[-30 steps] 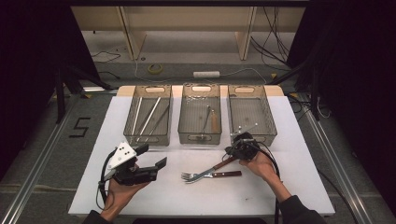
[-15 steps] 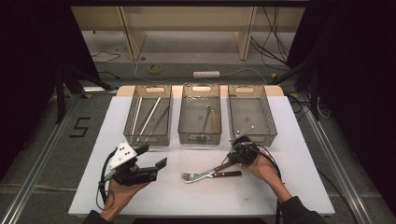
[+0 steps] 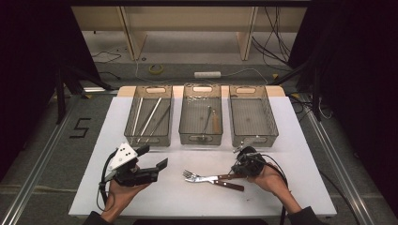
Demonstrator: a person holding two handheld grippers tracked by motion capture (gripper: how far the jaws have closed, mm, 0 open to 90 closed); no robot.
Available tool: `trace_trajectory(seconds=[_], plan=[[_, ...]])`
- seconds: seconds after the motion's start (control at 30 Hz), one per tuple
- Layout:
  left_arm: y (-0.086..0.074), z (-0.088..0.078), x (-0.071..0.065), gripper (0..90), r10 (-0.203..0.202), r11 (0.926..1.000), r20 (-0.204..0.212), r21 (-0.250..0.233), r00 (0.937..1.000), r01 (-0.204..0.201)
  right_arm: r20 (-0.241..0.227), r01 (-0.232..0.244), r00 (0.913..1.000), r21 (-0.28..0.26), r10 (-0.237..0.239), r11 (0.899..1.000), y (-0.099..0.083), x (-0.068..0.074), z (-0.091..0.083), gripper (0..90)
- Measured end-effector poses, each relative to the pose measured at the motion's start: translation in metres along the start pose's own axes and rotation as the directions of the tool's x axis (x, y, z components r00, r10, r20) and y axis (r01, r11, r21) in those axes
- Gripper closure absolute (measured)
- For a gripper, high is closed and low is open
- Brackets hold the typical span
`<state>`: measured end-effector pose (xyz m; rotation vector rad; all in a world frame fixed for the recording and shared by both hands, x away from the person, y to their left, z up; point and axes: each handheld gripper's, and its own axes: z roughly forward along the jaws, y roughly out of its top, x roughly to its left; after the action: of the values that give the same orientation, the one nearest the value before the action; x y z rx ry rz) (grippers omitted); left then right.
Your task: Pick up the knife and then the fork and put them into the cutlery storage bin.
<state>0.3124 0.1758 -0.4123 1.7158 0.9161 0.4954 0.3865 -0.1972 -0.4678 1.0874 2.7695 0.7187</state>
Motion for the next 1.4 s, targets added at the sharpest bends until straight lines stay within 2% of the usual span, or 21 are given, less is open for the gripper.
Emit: trace_trajectory(seconds=[0.23,0.43,0.5,0.57,0.63,0.7,0.77,0.97,1.03,1.07,1.13,1.23,1.3,1.4], plan=[[0.000,0.000,0.000,17.5,0.000,1.0000,0.000,-0.003,1.0000,0.000,-0.033,0.033,0.9989,0.033,-0.032,0.999,-0.009,0.013,-0.004,90.0],[0.000,-0.001,0.000,17.5,0.001,1.0000,0.000,-0.004,1.0000,-0.001,-0.031,0.069,0.9972,0.059,-0.067,0.996,-0.013,0.021,-0.008,90.0],[0.000,-0.001,0.000,17.5,0.001,1.0000,0.000,-0.005,1.0000,-0.001,-0.031,0.070,0.9972,0.057,-0.068,0.996,-0.012,0.020,-0.010,85.2],[0.000,0.000,0.000,17.5,0.001,1.0000,0.000,-0.005,1.0000,-0.001,-0.056,0.083,0.9951,0.030,-0.081,0.996,-0.010,0.019,-0.017,78.8],[0.000,0.000,0.000,17.5,0.001,1.0000,0.000,-0.005,1.0000,-0.001,-0.078,0.112,0.9909,0.024,-0.110,0.993,-0.005,0.019,-0.024,69.7],[0.000,0.000,0.000,17.5,0.004,1.0000,0.000,-0.003,1.0000,-0.004,-0.080,0.144,0.9868,0.034,-0.141,0.989,-0.001,0.022,-0.029,58.6],[0.000,0.000,0.000,17.5,0.005,1.0000,0.000,-0.004,1.0000,-0.005,-0.079,0.188,0.9798,0.054,-0.184,0.981,0.003,0.028,-0.029,53.7],[0.000,0.000,0.000,17.5,0.004,1.0000,0.000,-0.006,1.0000,-0.004,-0.069,0.254,0.9664,0.100,-0.248,0.962,0.011,0.037,-0.022,43.0],[0.000,0.000,0.000,17.5,0.004,1.0000,0.000,-0.007,1.0000,-0.004,-0.066,0.251,0.9674,0.110,-0.244,0.962,0.013,0.040,-0.019,42.9],[0.000,0.000,0.000,17.5,0.003,1.0000,0.000,-0.008,1.0000,-0.003,-0.062,0.270,0.9625,0.117,-0.264,0.956,0.014,0.040,-0.018,43.6],[0.000,0.000,0.000,17.5,0.004,1.0000,0.000,-0.008,1.0000,-0.004,-0.061,0.286,0.9581,0.130,-0.280,0.949,0.015,0.042,-0.015,46.0],[0.000,0.000,0.000,17.5,0.004,1.0000,0.000,-0.008,1.0000,-0.004,-0.072,0.301,0.9532,0.147,-0.293,0.942,0.015,0.043,-0.012,52.3],[0.000,0.000,0.000,17.5,0.004,1.0000,0.000,-0.008,1.0000,-0.004,-0.077,0.299,0.9538,0.155,-0.290,0.941,0.015,0.044,-0.009,55.3],[0.000,-0.001,0.000,17.5,0.006,0.9999,-0.001,-0.009,1.0000,-0.006,-0.086,0.317,0.9479,0.170,-0.307,0.933,0.015,0.044,-0.005,59.5]])
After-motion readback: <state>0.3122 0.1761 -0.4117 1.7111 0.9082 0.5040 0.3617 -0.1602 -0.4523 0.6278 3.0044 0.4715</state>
